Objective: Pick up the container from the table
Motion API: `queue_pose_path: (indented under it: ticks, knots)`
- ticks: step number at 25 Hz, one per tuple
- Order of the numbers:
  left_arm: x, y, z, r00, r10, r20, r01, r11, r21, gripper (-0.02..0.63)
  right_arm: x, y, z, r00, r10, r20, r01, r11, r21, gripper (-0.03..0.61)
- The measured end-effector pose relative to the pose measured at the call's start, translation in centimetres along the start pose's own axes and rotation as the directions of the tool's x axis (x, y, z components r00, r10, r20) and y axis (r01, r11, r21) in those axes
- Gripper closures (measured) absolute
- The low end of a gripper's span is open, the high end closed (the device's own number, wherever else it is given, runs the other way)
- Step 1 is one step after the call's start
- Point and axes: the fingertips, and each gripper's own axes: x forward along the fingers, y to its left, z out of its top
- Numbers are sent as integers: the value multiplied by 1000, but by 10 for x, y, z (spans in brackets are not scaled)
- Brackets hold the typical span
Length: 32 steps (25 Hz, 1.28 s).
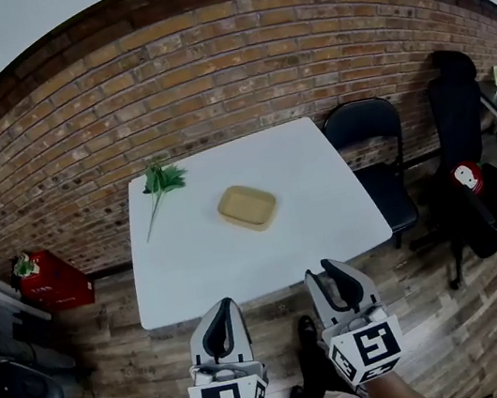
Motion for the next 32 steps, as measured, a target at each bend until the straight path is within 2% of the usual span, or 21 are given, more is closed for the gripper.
queue_pose_path:
  ticks: [5, 18, 24, 32]
  knots:
    - [51, 10, -10, 1000, 19, -24, -19, 1000, -2, 606, 52, -26, -9, 999, 30, -29, -30, 1000, 10, 463]
    - [181, 30, -4, 993, 103, -54, -102, 995, 13, 606, 183, -92, 4, 985, 161, -66, -160, 987, 17, 465]
    - [205, 41, 17, 986, 164, -9, -164, 986, 33, 606, 222, -97, 22, 970, 240, -42, -240, 971, -13, 466]
    - [207, 68, 38, 966, 253, 59, -254, 967, 24, 606, 253, -82, 52, 947, 321, 0, -320, 945, -73, 466]
